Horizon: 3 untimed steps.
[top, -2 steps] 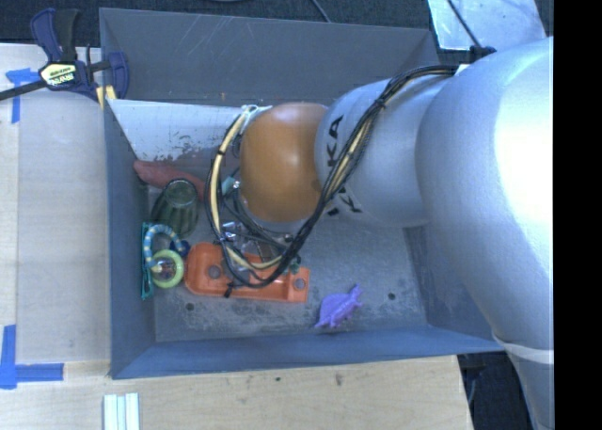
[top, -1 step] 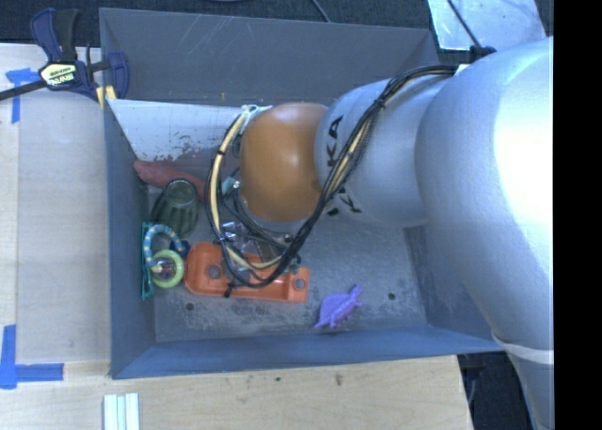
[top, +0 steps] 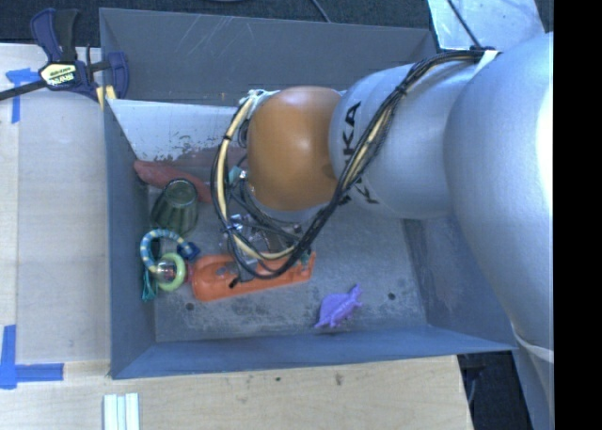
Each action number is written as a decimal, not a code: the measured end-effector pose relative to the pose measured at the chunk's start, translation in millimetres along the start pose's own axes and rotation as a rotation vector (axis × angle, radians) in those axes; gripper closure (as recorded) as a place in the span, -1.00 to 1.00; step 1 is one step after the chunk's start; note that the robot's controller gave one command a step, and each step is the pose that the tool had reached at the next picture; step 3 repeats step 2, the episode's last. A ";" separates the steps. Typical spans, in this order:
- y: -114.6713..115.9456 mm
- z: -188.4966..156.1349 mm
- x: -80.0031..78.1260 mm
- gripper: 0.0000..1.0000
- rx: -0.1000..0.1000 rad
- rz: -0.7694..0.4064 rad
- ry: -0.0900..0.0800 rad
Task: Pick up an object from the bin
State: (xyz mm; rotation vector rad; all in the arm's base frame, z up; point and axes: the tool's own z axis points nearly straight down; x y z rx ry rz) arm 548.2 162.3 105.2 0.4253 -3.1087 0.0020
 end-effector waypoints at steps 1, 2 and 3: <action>-7.4 -58.5 -7.9 1.00 0.000 -0.061 -0.009; 3.4 -189.7 9.8 1.00 0.000 -0.015 -0.003; 3.4 -189.7 9.8 1.00 0.000 -0.015 -0.003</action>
Offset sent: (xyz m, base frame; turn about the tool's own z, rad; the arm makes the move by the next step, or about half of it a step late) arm -0.0106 0.0013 0.1893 -0.0154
